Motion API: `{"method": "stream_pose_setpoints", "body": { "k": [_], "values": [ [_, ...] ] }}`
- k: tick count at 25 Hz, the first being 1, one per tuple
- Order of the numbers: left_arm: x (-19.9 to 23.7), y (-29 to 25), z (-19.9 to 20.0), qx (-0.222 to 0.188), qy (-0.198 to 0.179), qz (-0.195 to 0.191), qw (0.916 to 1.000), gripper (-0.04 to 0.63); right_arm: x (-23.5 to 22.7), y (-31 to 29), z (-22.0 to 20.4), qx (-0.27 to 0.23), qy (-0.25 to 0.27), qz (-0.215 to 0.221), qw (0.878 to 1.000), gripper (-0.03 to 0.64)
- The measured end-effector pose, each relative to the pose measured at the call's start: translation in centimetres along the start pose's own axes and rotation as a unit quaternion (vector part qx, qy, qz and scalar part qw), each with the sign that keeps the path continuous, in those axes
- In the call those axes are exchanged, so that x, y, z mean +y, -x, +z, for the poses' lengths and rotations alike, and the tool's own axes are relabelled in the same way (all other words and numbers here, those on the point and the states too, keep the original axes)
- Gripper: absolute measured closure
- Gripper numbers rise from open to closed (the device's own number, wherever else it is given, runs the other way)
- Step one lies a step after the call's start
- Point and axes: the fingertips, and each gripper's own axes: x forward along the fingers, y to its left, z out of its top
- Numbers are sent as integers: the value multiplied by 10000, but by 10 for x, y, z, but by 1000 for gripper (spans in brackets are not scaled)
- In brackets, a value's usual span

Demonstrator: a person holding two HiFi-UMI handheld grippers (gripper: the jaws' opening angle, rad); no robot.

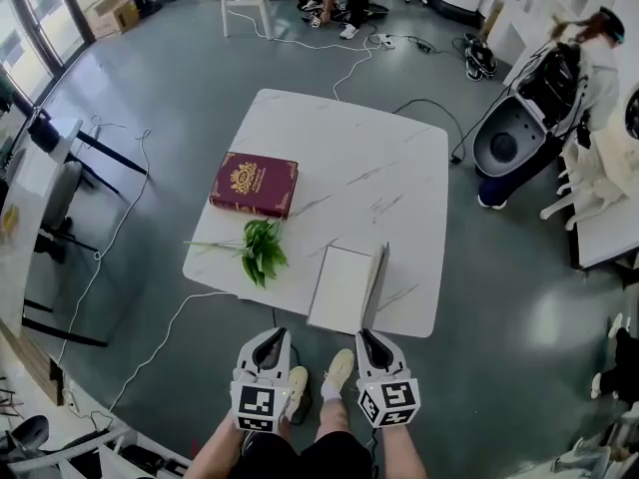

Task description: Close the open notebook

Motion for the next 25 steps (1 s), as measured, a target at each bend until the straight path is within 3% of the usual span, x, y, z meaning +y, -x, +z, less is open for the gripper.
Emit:
{"method": "stream_pose_setpoints", "body": {
  "k": [25],
  "values": [
    [50,-2,-42,173,527,490,9973,571,49,-74,-36,667,586,598,9943,568]
  ]
}}
